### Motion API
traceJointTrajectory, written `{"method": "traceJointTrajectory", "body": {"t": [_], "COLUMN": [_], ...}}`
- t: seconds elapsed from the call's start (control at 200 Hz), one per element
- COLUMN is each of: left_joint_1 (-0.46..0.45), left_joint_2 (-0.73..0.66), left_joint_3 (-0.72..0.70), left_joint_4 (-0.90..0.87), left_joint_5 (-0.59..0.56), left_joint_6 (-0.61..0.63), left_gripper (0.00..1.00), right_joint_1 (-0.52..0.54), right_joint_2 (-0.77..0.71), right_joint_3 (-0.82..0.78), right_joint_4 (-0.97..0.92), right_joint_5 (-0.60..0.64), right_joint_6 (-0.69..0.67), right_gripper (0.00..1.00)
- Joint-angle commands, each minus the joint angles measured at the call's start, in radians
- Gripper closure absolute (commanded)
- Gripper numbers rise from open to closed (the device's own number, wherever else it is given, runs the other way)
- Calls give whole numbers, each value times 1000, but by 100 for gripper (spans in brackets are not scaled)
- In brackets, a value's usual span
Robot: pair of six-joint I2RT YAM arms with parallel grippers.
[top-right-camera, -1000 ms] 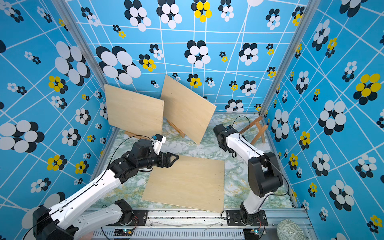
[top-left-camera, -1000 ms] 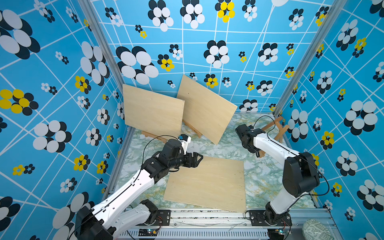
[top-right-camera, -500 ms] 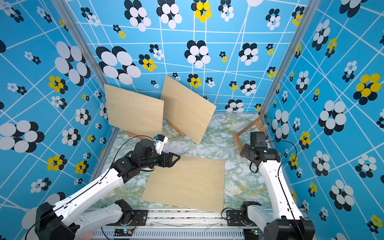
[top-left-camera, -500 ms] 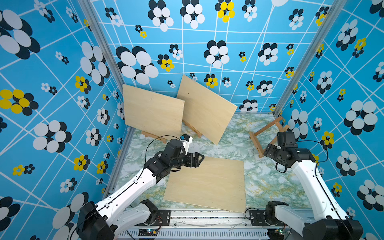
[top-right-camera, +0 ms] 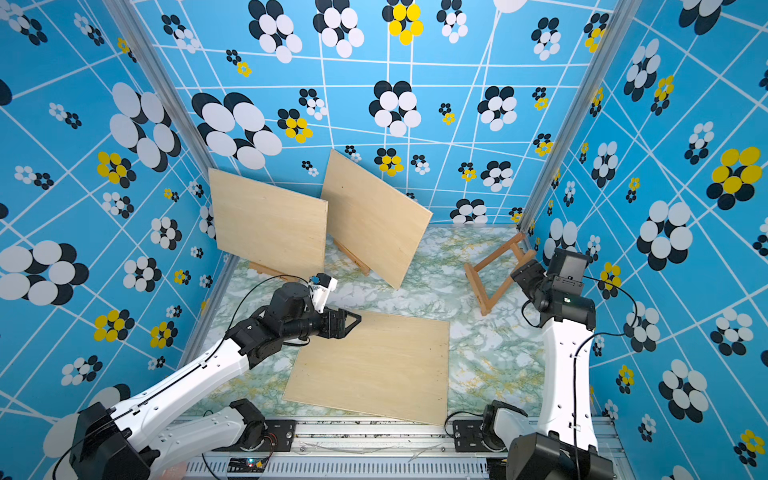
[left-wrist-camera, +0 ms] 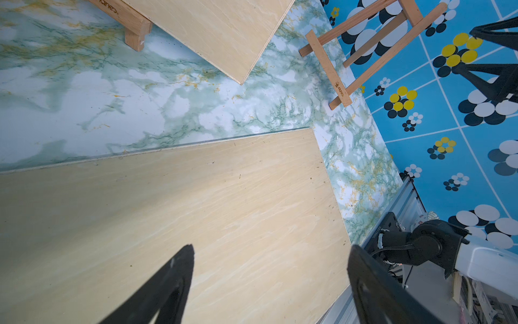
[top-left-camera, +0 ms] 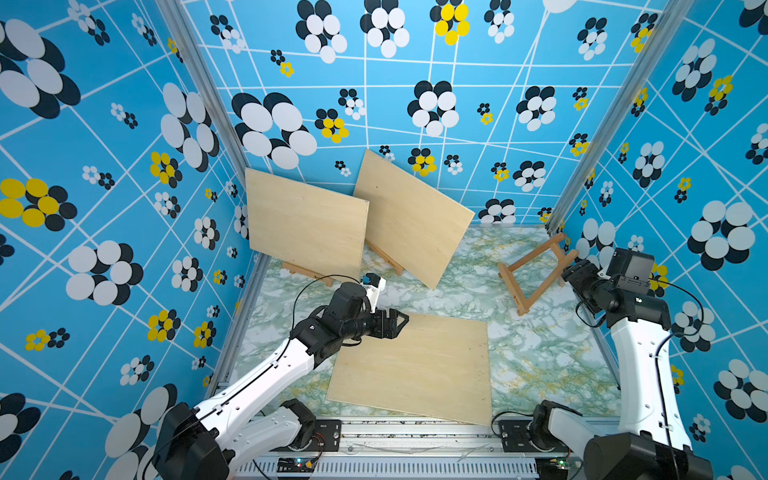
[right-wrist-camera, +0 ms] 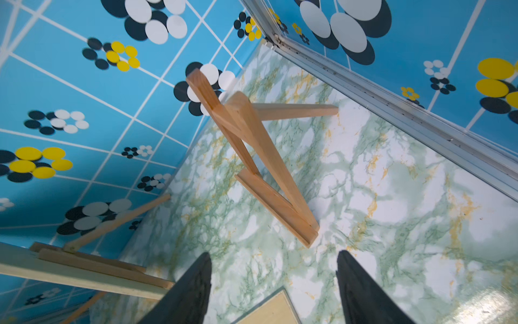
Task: Assemble the easel
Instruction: Move the easel to the center of the board.
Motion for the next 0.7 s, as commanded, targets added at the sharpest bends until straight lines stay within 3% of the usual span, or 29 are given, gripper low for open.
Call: {"method": "traceJointTrajectory", "body": {"t": [0.0,0.46,0.695], "left_joint_1": [7,47,70], "left_joint_2": [-12,-11,6], "left_joint_3": [-25,-65,-65], "left_joint_4": [35,64,69], "left_joint_5": [18,43,71], "left_joint_6": [7,21,26], "left_gripper": [12,12,12], "right_joint_1": [-40,-55,-55], "right_joint_2": [37,202,261], "right_joint_3": [30,178,179], "right_joint_4": [31,54,136], "right_joint_5": [-67,-82,-151], "right_joint_6": [31,1,-8], "right_gripper": [33,40,45]}}
